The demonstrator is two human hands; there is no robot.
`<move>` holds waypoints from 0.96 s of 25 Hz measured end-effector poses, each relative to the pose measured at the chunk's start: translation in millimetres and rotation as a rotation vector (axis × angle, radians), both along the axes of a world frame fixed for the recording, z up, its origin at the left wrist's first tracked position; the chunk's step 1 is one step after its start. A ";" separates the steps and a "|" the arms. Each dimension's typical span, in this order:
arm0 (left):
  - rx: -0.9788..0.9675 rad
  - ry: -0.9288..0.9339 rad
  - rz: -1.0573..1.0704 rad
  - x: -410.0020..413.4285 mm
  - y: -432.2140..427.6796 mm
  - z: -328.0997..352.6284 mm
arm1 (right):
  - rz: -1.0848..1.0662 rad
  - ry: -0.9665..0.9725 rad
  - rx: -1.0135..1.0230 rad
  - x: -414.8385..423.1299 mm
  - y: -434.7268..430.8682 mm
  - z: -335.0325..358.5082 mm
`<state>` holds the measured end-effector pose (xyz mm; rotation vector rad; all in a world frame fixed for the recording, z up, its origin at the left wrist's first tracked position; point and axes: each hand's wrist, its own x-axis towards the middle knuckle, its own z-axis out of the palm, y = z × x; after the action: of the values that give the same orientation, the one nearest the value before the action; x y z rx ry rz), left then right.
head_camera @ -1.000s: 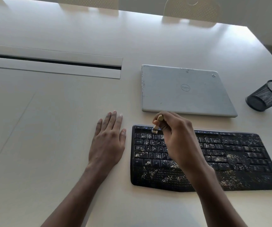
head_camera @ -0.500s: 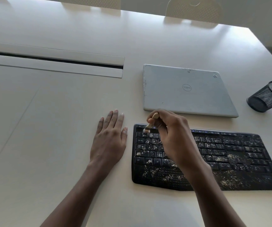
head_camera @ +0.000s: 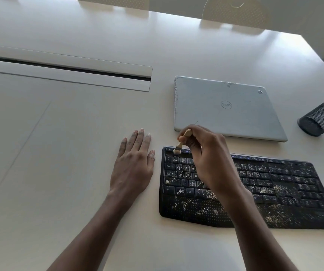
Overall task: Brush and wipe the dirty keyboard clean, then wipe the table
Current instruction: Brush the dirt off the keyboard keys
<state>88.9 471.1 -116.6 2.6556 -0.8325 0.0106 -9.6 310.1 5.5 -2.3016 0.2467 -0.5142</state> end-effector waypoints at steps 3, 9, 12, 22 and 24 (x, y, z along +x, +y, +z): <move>0.001 0.004 0.000 0.2 0.6 0.8 | 0.059 0.055 -0.018 0.4 5.1 -5.7; 0.002 -0.004 0.001 0.1 0.7 0.3 | 0.017 -0.028 0.053 1.4 4.0 4.3; 0.002 -0.003 0.000 -0.1 1.1 1.5 | 0.061 -0.004 0.025 6.5 8.9 -2.8; 0.002 0.000 0.003 -0.5 0.9 1.2 | 0.037 0.037 0.032 7.1 4.7 -2.3; -0.003 -0.005 0.004 -0.2 0.4 0.5 | -0.009 0.076 0.040 3.7 1.7 -2.9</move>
<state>88.8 471.5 -116.2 2.6557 -0.8278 0.0188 -5.9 311.8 2.6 -2.2841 0.3015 -0.4229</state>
